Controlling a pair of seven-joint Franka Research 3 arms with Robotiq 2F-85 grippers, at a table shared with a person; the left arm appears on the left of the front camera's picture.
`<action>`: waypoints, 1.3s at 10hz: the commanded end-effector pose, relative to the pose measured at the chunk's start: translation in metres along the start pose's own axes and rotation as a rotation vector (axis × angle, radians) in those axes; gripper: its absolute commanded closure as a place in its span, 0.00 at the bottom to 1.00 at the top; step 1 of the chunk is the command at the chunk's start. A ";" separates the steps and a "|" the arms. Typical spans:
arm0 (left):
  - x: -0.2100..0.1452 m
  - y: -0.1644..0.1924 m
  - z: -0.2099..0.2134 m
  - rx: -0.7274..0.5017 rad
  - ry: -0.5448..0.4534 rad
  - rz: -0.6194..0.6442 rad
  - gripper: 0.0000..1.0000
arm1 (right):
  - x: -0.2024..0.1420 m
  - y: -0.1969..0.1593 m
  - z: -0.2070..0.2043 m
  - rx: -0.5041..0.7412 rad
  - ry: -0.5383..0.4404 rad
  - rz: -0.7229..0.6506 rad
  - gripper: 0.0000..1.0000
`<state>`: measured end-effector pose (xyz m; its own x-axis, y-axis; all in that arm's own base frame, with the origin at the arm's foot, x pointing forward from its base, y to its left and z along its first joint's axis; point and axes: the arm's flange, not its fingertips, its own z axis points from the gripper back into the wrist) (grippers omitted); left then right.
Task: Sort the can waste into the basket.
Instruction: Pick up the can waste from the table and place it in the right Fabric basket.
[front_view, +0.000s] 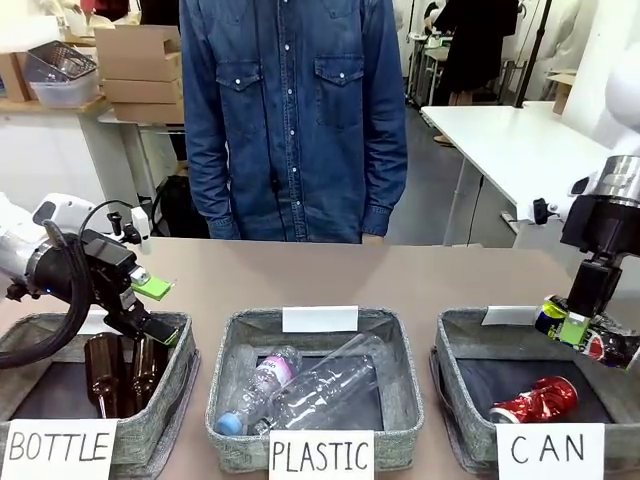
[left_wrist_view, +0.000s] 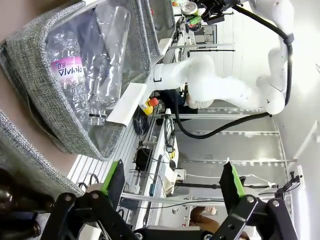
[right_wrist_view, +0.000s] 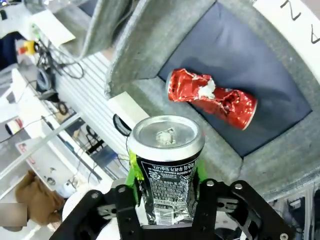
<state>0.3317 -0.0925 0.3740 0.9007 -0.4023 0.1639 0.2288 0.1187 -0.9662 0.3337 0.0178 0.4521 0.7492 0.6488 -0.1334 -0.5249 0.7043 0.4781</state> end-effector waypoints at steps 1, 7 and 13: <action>-0.002 -0.005 -0.001 -0.019 -0.010 -0.008 0.00 | 0.001 0.001 0.000 -0.016 -0.018 0.045 0.00; -0.002 -0.005 -0.001 -0.019 -0.010 -0.008 0.00 | 0.010 0.006 0.013 0.052 -0.091 0.032 0.00; -0.002 -0.005 -0.001 -0.019 -0.010 -0.008 0.00 | 0.007 -0.017 0.084 1.367 -0.884 -0.538 0.00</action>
<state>0.3319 -0.0925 0.3743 0.9006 -0.4023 0.1646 0.2293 0.1178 -0.9662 0.3726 -0.0139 0.5162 0.9563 0.2881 -0.0492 -0.0554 0.3439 0.9374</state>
